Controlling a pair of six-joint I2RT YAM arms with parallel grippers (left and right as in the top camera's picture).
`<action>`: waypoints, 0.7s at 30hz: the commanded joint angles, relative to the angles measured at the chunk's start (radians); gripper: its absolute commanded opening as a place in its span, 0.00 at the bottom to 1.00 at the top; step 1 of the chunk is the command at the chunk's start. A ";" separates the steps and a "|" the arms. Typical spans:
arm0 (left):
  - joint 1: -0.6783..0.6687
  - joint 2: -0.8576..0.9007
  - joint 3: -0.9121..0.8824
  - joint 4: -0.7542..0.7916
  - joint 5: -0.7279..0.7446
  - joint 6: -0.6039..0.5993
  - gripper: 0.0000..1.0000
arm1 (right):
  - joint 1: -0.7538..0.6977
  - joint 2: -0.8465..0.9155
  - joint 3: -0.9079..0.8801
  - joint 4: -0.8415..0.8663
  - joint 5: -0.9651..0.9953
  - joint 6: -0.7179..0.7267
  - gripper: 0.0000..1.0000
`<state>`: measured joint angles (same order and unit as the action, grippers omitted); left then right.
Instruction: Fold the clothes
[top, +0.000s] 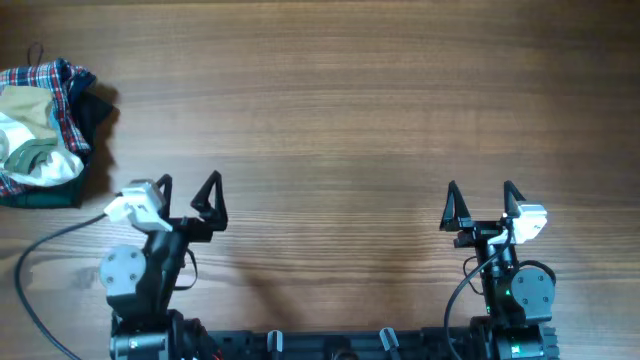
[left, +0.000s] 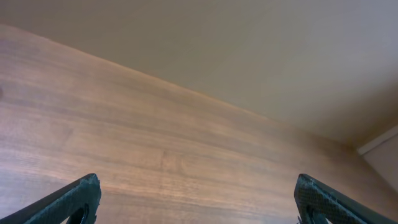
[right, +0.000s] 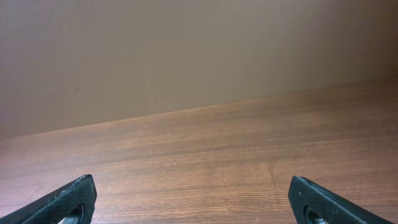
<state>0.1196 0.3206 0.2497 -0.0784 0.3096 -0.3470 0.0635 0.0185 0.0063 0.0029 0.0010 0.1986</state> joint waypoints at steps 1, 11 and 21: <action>-0.004 -0.071 -0.075 0.037 -0.032 0.002 1.00 | -0.005 -0.002 -0.001 0.003 -0.008 0.014 1.00; -0.005 -0.203 -0.179 0.146 -0.115 0.002 1.00 | -0.005 -0.002 -0.001 0.003 -0.008 0.014 1.00; -0.005 -0.319 -0.244 0.150 -0.122 0.002 1.00 | -0.005 -0.002 -0.001 0.003 -0.008 0.014 0.99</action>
<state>0.1196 0.0162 0.0158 0.0681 0.2050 -0.3470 0.0616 0.0185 0.0059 0.0029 0.0010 0.1986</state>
